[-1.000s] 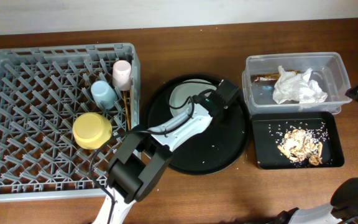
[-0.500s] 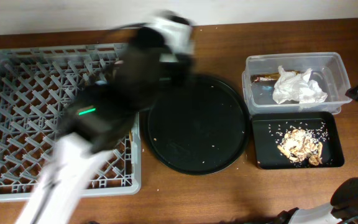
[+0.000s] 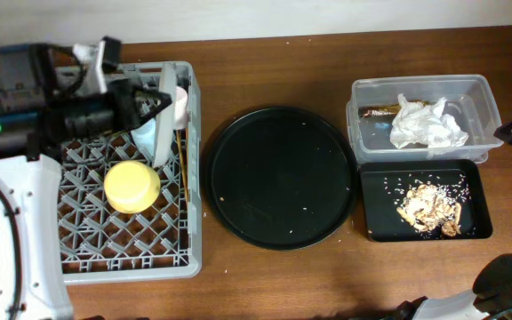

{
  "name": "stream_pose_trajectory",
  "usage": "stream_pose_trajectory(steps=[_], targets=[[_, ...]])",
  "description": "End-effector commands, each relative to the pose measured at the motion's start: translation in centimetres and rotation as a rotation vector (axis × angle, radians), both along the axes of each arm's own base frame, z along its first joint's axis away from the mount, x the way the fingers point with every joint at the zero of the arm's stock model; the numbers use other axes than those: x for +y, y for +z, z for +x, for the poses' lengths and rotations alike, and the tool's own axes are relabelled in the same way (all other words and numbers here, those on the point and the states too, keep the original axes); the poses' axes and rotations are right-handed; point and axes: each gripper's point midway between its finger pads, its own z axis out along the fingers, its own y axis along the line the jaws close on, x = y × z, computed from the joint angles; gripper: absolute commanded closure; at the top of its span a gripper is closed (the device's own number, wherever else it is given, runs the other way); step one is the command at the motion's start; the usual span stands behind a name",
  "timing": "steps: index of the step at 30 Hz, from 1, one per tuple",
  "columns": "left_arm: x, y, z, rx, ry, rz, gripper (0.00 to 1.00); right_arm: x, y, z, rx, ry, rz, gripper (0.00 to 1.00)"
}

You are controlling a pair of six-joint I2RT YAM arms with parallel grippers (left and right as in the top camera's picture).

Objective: Sort waste into correct bins and load items into the dishwasher rack
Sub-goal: 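Lift the white plate and stand it upright in the rack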

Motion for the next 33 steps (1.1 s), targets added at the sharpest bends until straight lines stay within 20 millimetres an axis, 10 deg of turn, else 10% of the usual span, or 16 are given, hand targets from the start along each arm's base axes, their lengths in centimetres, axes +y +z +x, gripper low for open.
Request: stream_pose_trajectory(steps=[1, 7, 18, 29, 33], targets=[[0.7, -1.4, -0.8, 0.014, -0.074, -0.198, 1.0, -0.3, 0.5, 0.0, -0.008, -0.012, -0.013, 0.02], [1.3, -5.2, -1.9, 0.011, -0.137, -0.385, 1.0, -0.3, 0.5, 0.0, -0.008, -0.012, -0.013, 0.02], [4.9, -12.4, -0.3, 0.137, 0.102, -0.148, 1.0, -0.3, 0.5, 0.0, -0.008, -0.012, -0.013, 0.02], [5.2, -14.6, 0.1, 0.076, 0.109, -0.116, 0.98, -0.3, 0.5, 0.0, -0.008, -0.012, -0.013, 0.02], [5.7, -14.9, 0.6, 0.061, 0.13, -0.079, 0.46, -0.3, 0.5, 0.0, -0.008, -0.012, -0.013, 0.02]])
